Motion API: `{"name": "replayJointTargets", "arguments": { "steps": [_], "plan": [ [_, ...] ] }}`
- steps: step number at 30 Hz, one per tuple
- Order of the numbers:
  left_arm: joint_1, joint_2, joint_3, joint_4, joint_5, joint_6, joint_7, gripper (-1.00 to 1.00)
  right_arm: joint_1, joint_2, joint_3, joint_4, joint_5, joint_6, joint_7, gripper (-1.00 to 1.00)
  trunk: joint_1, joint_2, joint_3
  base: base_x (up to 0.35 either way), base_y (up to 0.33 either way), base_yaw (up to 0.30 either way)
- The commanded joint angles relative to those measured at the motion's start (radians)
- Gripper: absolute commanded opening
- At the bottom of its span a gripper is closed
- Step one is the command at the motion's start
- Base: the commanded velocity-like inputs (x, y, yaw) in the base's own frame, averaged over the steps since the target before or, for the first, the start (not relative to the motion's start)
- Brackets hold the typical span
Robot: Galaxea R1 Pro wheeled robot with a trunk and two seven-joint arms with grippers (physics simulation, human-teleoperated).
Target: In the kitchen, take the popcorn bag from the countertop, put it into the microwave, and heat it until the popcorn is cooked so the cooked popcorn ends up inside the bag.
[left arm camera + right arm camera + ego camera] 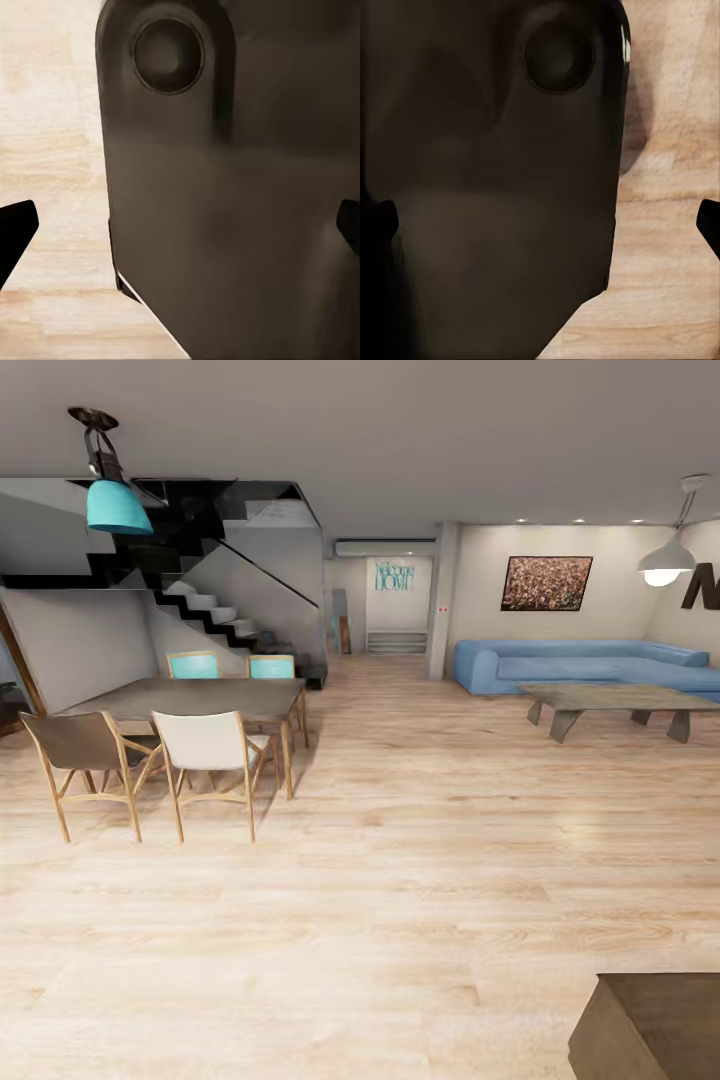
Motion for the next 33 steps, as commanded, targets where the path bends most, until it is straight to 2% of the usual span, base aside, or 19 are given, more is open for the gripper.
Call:
{"name": "replayJointTargets", "arguments": {
  "steps": [1,9,14,18,23,26,33],
  "plan": [
    [0.000,0.000,0.000,0.000,0.000,0.000,0.000,1.00,0.000,0.000,0.000,0.000,0.000,0.000,0.000,1.00,0.000,0.000,0.000,0.000,0.000,0.000],
    [0.000,-0.006,0.014,-0.011,0.038,-0.020,-0.001,1.00,0.003,0.001,0.008,0.000,0.008,-0.010,0.000,1.00,0.000,0.000,0.000,0.000,0.000,0.006],
    [0.000,-0.006,0.014,-0.011,0.066,-0.019,-0.002,1.00,0.002,0.002,0.008,0.000,0.006,-0.020,-0.009,1.00,0.000,0.000,0.000,0.000,0.000,0.243],
    [0.000,-0.006,0.014,-0.011,0.066,-0.020,-0.002,1.00,0.003,0.004,0.007,0.000,0.006,-0.030,-0.010,1.00,0.000,0.000,0.000,0.000,0.000,0.287],
    [0.000,-0.007,0.014,-0.011,0.066,-0.020,-0.002,1.00,0.002,0.005,0.000,0.000,0.000,-0.098,-0.013,1.00,0.000,0.000,0.000,0.000,0.000,0.291],
    [0.000,-0.009,0.013,-0.011,0.066,-0.019,-0.002,1.00,0.003,0.005,-0.004,0.001,-0.006,-0.107,-0.014,1.00,0.000,0.000,0.000,0.000,0.000,0.292],
    [0.000,0.021,0.004,-0.014,0.058,-0.020,0.001,1.00,0.003,0.005,-0.005,0.006,-0.013,-0.121,-0.015,1.00,0.000,0.000,0.000,0.000,0.000,0.292]
  ]
}}
